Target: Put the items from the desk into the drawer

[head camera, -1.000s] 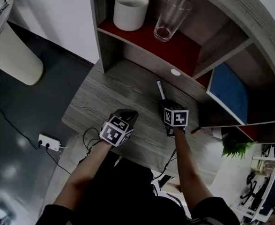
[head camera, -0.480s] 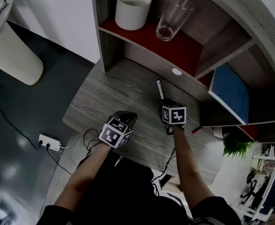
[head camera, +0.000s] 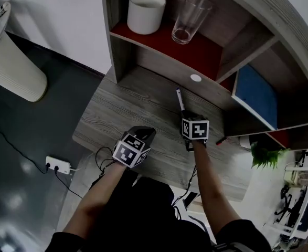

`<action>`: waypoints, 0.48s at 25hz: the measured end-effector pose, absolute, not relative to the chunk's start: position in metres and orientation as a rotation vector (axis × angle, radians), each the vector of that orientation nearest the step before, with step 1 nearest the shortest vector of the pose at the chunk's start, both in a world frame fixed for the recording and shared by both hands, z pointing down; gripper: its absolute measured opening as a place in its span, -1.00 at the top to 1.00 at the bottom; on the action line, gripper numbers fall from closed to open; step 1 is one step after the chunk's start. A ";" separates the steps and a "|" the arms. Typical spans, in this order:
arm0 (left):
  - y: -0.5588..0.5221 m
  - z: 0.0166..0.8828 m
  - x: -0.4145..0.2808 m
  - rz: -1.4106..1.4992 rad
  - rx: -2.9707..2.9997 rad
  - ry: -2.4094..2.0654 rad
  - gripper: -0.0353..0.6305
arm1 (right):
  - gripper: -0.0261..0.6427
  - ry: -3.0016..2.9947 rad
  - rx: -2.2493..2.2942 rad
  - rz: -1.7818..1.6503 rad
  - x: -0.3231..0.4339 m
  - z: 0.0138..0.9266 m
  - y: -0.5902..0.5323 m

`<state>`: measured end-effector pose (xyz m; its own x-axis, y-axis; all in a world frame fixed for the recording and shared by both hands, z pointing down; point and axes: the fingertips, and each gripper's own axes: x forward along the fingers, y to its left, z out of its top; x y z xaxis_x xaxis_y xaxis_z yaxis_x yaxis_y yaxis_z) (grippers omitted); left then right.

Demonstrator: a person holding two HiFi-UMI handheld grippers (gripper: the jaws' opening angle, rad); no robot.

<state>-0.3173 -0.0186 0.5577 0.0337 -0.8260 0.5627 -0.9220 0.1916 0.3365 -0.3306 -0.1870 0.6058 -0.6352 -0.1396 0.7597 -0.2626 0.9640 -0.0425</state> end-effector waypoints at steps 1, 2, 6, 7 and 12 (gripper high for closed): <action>-0.019 0.557 -0.316 0.181 1.651 -1.793 0.82 | 0.74 -2.268 0.287 0.186 -0.328 0.604 -0.186; -0.020 0.556 -0.315 0.180 1.661 -1.789 0.82 | 0.74 -2.270 0.295 0.185 -0.324 0.601 -0.185; -0.025 0.554 -0.303 0.190 1.713 -1.751 0.82 | 0.74 -2.283 0.338 0.202 -0.307 0.592 -0.183; -0.027 0.553 -0.299 0.197 1.729 -1.738 0.82 | 0.74 -2.288 0.350 0.207 -0.302 0.590 -0.182; -0.039 0.548 -0.278 0.231 1.822 -1.672 0.82 | 0.74 -2.308 0.434 0.235 -0.271 0.576 -0.179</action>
